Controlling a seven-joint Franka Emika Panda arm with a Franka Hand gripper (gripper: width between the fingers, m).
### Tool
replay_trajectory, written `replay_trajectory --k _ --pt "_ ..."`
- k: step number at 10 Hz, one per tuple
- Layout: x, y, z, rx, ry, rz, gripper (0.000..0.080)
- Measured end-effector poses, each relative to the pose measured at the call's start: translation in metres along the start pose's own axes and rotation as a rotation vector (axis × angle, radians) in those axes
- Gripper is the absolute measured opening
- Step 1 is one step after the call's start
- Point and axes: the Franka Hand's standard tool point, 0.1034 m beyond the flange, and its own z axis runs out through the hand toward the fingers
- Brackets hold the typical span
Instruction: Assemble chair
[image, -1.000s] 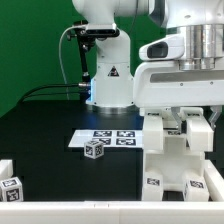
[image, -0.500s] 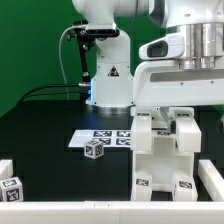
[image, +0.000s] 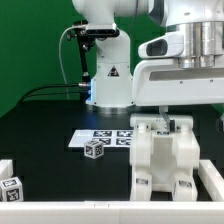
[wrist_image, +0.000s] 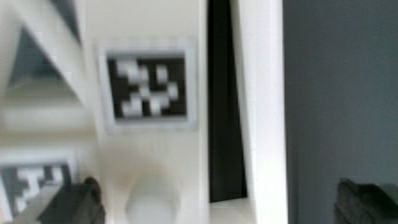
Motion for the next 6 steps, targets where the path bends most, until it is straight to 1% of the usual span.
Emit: replay_trajectory --k 3,6 --pt "0.0045 0.0098 -0.0028 -0.004 0.002 0.006 0.0649" --pt "0.0031 0.0117 0.0 -0.006 -0.002 0.01 0.0649"
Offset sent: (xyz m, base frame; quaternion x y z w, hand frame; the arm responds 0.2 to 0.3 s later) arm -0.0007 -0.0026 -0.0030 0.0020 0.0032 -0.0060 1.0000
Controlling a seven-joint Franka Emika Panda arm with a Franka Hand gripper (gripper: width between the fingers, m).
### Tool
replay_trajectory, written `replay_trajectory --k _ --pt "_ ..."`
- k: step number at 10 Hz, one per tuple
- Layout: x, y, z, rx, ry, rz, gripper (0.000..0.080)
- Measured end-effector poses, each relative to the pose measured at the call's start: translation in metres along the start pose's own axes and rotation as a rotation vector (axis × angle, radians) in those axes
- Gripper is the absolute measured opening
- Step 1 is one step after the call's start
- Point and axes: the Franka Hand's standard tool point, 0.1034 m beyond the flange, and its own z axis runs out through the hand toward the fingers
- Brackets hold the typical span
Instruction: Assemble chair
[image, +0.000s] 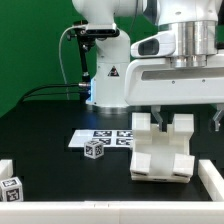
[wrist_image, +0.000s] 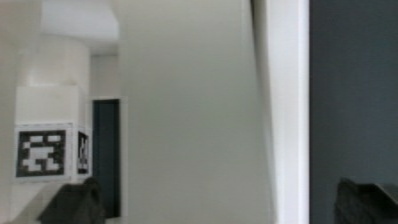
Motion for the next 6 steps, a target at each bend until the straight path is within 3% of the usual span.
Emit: replay_trajectory --k 2,4,6 --pt "0.001 -0.002 -0.013 0.007 -0.002 0.013 0.0649" --pt "0.005 0.002 -0.035 0.019 0.008 0.023 0.0649" --pt "0.003 0.003 -0.03 0.016 0.004 0.022 0.0649"
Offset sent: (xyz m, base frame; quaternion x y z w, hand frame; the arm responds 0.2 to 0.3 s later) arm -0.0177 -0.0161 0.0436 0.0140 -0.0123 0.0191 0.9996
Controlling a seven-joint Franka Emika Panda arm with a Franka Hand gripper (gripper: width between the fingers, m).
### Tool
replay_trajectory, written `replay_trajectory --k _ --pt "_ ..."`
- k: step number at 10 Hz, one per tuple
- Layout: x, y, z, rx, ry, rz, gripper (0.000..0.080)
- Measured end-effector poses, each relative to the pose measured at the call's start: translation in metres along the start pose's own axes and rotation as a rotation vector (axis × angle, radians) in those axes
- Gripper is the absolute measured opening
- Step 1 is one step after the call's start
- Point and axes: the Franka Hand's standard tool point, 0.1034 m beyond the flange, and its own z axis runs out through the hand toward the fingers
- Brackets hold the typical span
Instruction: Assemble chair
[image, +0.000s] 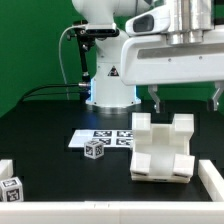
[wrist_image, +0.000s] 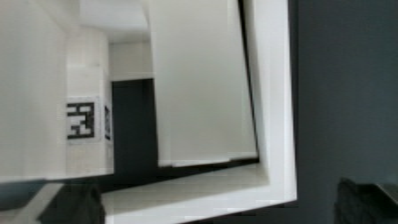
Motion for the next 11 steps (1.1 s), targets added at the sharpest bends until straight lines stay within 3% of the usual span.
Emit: replay_trajectory --k 3,6,11 --pt "-0.003 0.002 -0.008 0.005 0.005 -0.003 0.0649" --pt "-0.018 0.016 -0.019 0.009 0.006 0.004 0.0649" --pt "-0.016 0.03 0.006 -0.012 0.013 -0.023 0.0649"
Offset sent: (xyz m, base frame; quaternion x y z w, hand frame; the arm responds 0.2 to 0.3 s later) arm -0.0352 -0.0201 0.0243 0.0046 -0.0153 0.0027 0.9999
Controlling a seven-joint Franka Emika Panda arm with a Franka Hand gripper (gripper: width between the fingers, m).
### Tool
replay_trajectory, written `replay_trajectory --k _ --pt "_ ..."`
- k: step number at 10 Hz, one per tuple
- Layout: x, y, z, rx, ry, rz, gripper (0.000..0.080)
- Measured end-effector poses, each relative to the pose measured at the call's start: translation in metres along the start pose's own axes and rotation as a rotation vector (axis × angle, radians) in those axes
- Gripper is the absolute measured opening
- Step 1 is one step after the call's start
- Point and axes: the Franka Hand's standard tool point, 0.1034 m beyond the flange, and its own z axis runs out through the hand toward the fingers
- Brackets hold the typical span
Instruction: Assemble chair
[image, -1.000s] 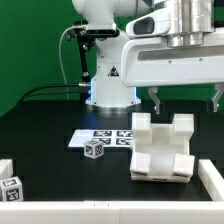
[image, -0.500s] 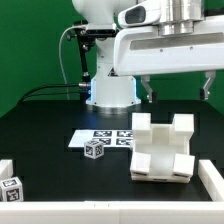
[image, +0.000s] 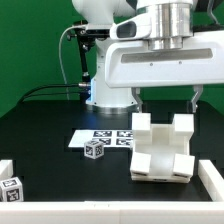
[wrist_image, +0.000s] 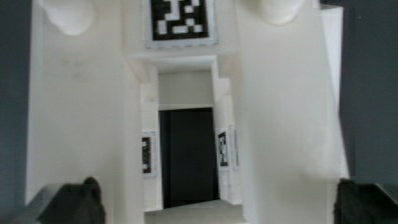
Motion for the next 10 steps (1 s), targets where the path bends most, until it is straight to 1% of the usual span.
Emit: replay_trajectory --k 2,4,5,6,8,10 --pt "0.019 -0.006 0.006 -0.004 0.014 -0.006 0.0649" --pt "0.037 -0.01 0.017 -0.01 0.025 -0.01 0.0649" --pt "0.042 -0.011 0.025 -0.015 0.025 -0.012 0.0649" --pt "0.044 -0.012 0.029 -0.018 0.024 -0.011 0.0649" --pt "0.052 -0.016 0.031 -0.018 0.035 -0.014 0.0649" --pt "0.054 -0.014 0.029 -0.018 0.029 -0.011 0.0649"
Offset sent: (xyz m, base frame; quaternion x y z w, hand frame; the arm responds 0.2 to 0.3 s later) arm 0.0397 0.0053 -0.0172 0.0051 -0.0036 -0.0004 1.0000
